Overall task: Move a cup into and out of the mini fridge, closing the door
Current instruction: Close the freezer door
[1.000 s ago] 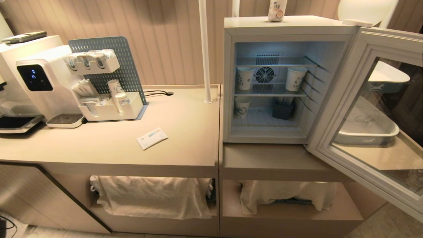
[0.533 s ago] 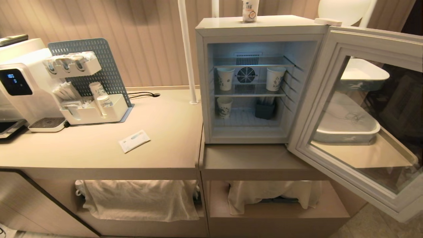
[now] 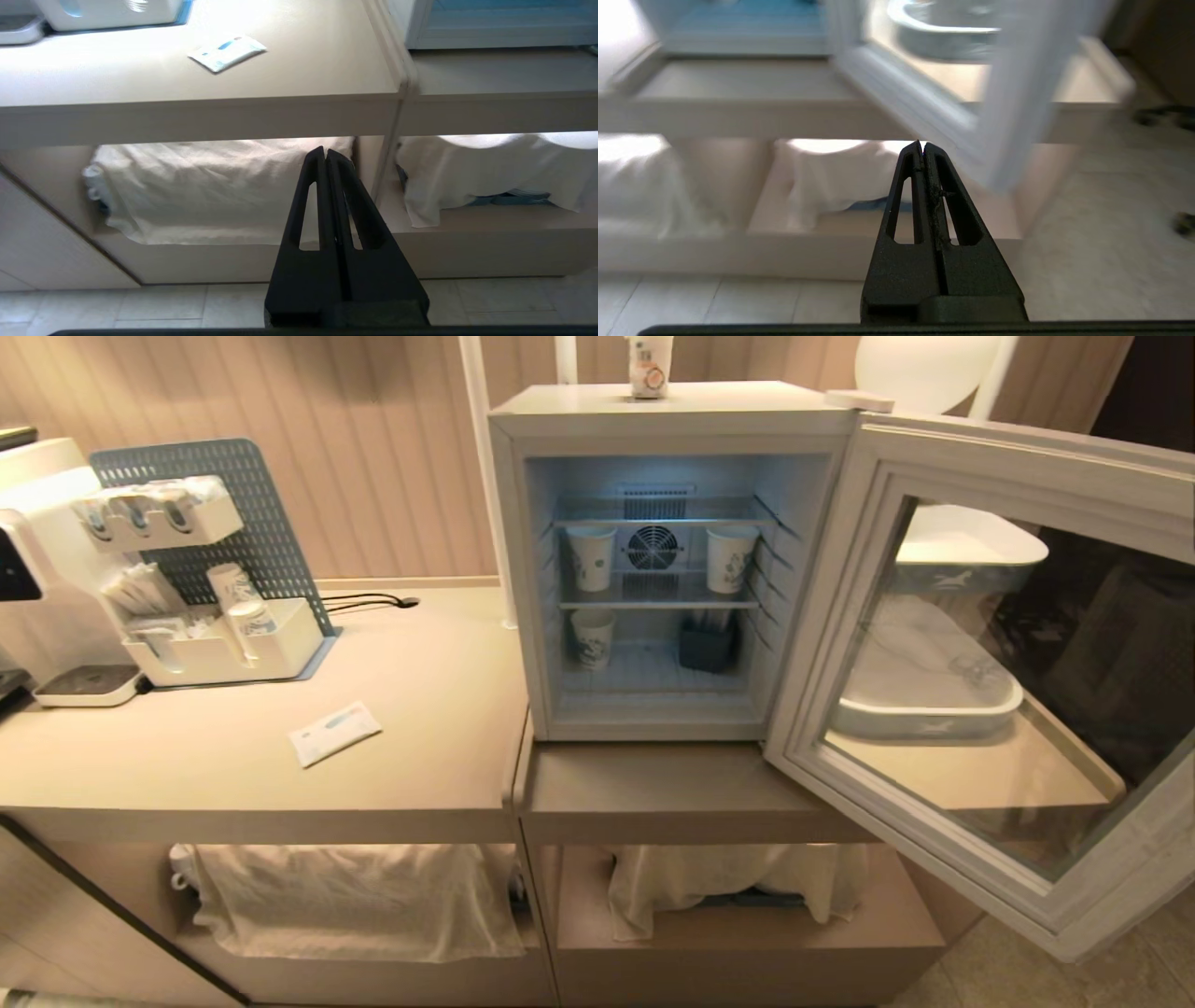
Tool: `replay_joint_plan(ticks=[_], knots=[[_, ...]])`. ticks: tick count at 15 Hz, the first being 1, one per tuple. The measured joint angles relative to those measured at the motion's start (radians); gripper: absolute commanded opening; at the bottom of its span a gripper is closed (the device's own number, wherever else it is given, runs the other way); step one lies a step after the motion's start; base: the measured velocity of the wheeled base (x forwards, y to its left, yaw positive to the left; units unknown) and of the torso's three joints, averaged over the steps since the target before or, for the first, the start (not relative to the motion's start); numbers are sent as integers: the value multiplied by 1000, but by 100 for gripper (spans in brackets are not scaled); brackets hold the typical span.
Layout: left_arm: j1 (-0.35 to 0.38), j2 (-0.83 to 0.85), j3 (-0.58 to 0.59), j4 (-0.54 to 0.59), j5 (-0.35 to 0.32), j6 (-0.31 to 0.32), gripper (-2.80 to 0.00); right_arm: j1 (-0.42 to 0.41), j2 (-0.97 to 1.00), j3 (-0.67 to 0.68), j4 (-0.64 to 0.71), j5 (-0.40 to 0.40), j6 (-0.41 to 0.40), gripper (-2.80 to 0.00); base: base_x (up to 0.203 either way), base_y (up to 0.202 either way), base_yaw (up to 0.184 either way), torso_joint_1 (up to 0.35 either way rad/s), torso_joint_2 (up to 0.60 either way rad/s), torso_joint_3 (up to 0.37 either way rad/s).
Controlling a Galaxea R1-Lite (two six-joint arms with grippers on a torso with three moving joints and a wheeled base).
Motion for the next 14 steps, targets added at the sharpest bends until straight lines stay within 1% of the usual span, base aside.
replay_joint_plan(ticks=[9,12,14], knots=[[0,0,0,0,0,0,-280,0,0,-1,-6,-1,0,-280,0,-78,-25,3,3,2],[0,0,0,-4,0,-1,-280,0,0,0,-11,0,1,-280,0,-18,-58,2,-2,2],[1,0,2,-8,-1,-6,-280,1,0,1,-11,0,2,-280,0,-39,-1,1,1,1]])
